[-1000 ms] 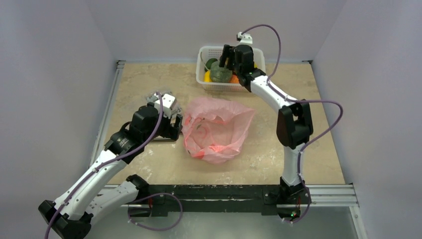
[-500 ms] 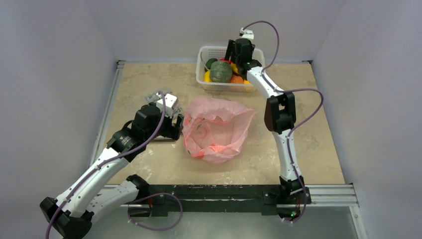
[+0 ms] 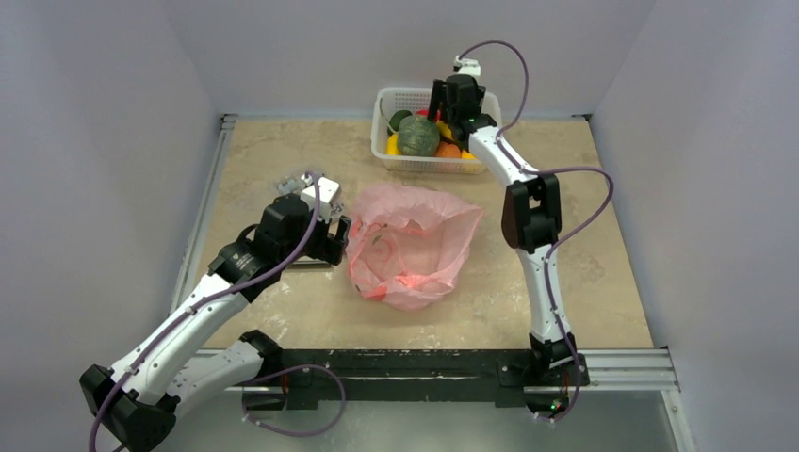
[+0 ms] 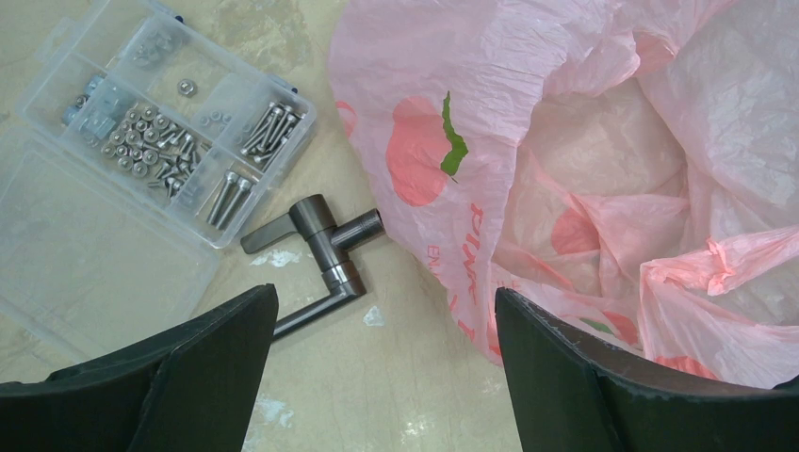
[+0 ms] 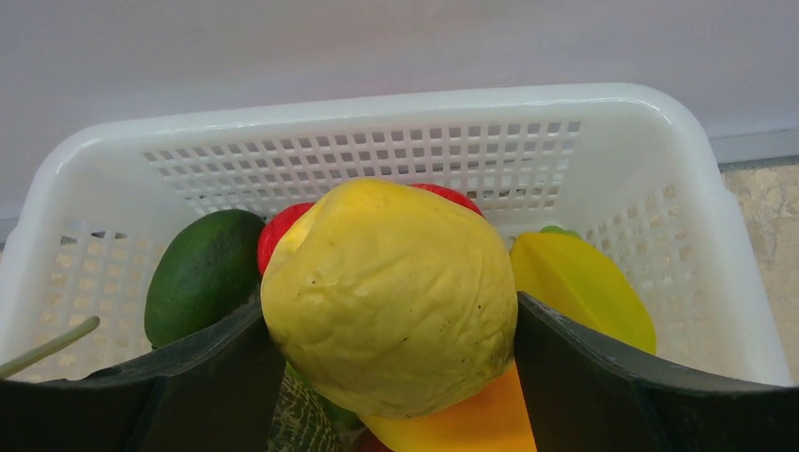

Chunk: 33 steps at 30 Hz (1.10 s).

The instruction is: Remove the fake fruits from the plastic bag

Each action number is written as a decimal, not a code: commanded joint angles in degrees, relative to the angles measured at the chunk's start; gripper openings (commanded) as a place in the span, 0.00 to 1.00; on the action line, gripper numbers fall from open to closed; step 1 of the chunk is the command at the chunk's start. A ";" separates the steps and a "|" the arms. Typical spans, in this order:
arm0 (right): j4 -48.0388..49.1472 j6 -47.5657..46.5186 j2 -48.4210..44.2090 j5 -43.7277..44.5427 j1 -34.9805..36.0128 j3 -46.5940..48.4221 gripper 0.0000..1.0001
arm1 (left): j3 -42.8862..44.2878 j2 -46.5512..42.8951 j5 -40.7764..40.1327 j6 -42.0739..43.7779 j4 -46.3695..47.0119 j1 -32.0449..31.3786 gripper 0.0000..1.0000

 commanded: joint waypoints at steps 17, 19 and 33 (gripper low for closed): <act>-3.84 0.71 -27.26 2.11 -0.09 -21.64 0.99 | 0.55 -0.78 0.39 0.62 1.08 0.18 0.86; -3.12 2.41 -34.88 0.12 0.02 -28.76 0.99 | 0.26 -1.71 0.49 0.62 1.37 0.17 0.86; -7.15 9.36 -84.08 -12.96 0.20 -62.03 0.99 | 5.28 -13.69 1.99 -4.19 0.49 0.12 0.86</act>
